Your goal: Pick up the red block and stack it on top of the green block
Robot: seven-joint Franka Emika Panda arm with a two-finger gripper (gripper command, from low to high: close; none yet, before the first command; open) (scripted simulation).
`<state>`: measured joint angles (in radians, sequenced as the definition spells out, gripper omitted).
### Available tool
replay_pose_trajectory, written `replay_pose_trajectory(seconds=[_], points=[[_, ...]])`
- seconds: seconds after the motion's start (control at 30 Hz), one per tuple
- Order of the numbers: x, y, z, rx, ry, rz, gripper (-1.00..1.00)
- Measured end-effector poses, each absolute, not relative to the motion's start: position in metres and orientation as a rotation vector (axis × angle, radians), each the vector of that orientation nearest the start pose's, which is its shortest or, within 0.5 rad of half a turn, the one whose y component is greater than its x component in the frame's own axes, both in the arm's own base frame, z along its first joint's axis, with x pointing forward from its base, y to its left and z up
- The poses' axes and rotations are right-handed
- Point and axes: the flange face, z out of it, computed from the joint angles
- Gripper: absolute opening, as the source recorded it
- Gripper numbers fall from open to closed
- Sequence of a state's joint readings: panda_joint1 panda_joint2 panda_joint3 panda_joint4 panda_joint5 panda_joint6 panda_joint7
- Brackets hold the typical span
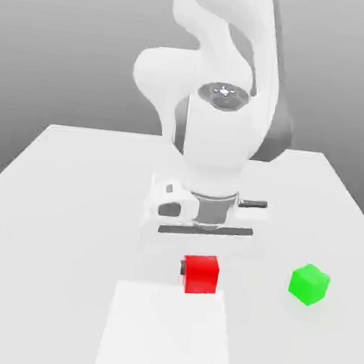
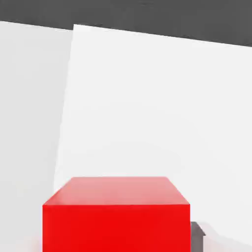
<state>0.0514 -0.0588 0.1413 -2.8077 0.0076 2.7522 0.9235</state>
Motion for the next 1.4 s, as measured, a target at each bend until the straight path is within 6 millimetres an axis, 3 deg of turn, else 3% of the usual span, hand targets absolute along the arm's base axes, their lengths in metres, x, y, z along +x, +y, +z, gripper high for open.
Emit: replay_pose_trajectory(seconds=[0.33,0.7,1.4], points=[[0.34,0.164,0.237,-2.744,1.531,-0.011,-1.0],[0.275,0.259,0.246,-2.5,1.9,-0.002,-1.0],[0.272,0.265,0.196,-2.478,1.927,-0.025,-1.0]])
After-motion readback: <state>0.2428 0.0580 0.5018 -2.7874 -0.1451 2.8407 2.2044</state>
